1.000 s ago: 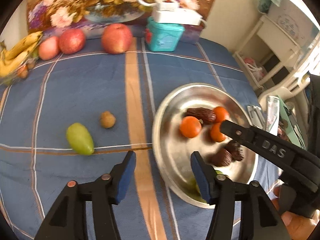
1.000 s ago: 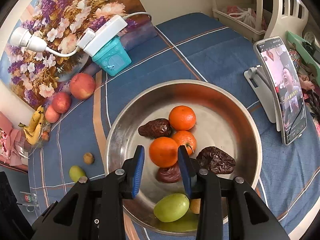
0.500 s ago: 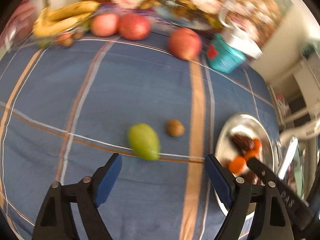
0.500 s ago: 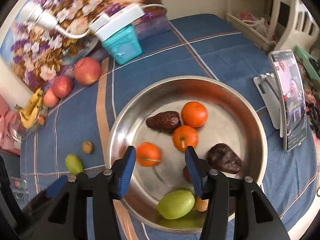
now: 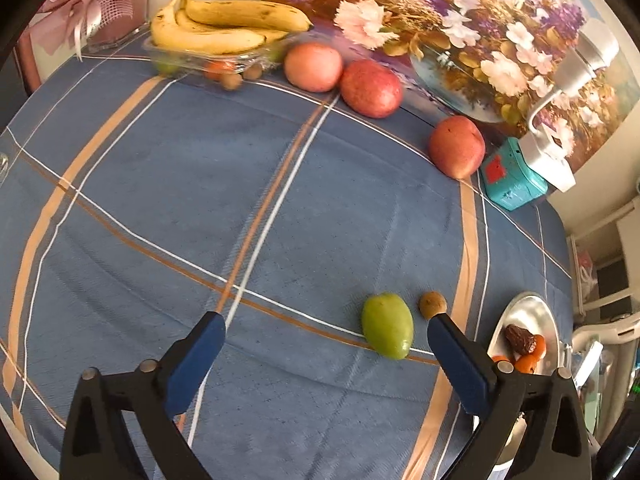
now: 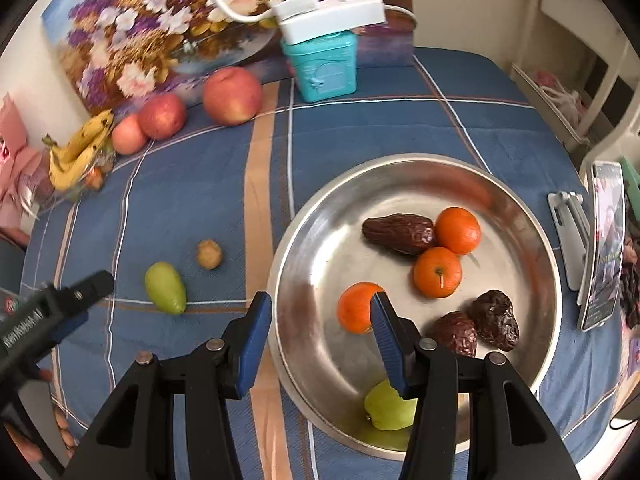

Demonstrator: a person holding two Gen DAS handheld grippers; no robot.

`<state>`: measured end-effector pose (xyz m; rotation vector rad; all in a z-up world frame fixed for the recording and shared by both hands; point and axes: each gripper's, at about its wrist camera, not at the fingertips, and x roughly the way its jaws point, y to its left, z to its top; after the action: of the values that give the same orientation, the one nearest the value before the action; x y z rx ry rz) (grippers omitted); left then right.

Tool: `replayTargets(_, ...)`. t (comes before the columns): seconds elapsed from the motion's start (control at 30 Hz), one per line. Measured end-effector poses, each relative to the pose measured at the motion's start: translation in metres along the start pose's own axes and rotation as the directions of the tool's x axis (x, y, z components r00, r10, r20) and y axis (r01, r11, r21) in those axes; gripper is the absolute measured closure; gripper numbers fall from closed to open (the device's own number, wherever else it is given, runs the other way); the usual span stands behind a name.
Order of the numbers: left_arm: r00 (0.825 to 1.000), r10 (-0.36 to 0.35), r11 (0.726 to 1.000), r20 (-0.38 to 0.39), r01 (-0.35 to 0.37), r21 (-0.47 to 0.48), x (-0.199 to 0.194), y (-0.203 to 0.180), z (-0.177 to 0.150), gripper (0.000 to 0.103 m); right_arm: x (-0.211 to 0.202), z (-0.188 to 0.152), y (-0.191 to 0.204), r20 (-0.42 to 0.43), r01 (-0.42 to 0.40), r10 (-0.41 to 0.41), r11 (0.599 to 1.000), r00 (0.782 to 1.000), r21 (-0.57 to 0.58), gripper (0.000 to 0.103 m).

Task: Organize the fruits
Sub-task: 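Move both open tools back toward the green pear and small brown fruit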

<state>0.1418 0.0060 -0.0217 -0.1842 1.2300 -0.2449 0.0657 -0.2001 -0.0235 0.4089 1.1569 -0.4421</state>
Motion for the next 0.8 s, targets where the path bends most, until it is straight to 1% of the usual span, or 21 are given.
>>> replayTargets(0.23,0.999,0.043,0.999,0.015,-0.043,0.001,0.0,-0.001,0.002,0.0,0.001,-0.001,0.009,-0.001,0.015,-0.015,0.999,1.0,-0.038,0.048)
replayTargets(0.3,0.999,0.05,0.999,0.016,-0.05,-0.001,0.0,-0.001,0.002,0.0,0.002,-0.002,0.012,-0.002,0.023,-0.023,0.999,1.0,-0.046,0.043)
replayTargets(0.37,0.998,0.054,0.999,0.014,-0.054,-0.001,0.0,-0.001,0.001,0.0,0.004,-0.003,0.014,-0.004,0.031,-0.031,0.998,1.0,-0.054,0.027)
replayTargets(0.43,0.998,0.057,0.998,0.013,-0.057,-0.001,0.001,-0.001,0.001,0.0,0.004,-0.004,0.016,-0.004,0.033,-0.033,0.998,0.999,-0.062,0.025)
replayTargets(0.7,0.996,0.084,0.996,0.023,-0.085,0.012,0.001,-0.003,0.001,0.0,0.007,-0.007,0.017,-0.011,0.048,-0.049,0.996,0.999,-0.078,0.024)
replayTargets(0.73,0.996,0.084,0.996,0.022,-0.085,0.015,0.001,-0.003,0.001,0.0,0.007,-0.007,0.017,-0.009,0.05,-0.051,0.996,0.999,-0.08,0.021)
replayTargets(0.77,0.996,0.085,0.996,0.021,-0.085,0.017,0.002,-0.003,0.001,0.0,0.008,-0.007,0.018,-0.005,0.053,-0.054,0.995,0.999,-0.082,0.014)
replayTargets(0.8,0.996,0.085,0.996,0.02,-0.086,0.019,0.002,-0.003,0.001,0.0,0.007,-0.007,0.018,0.002,0.058,-0.058,0.994,0.998,-0.088,0.01)
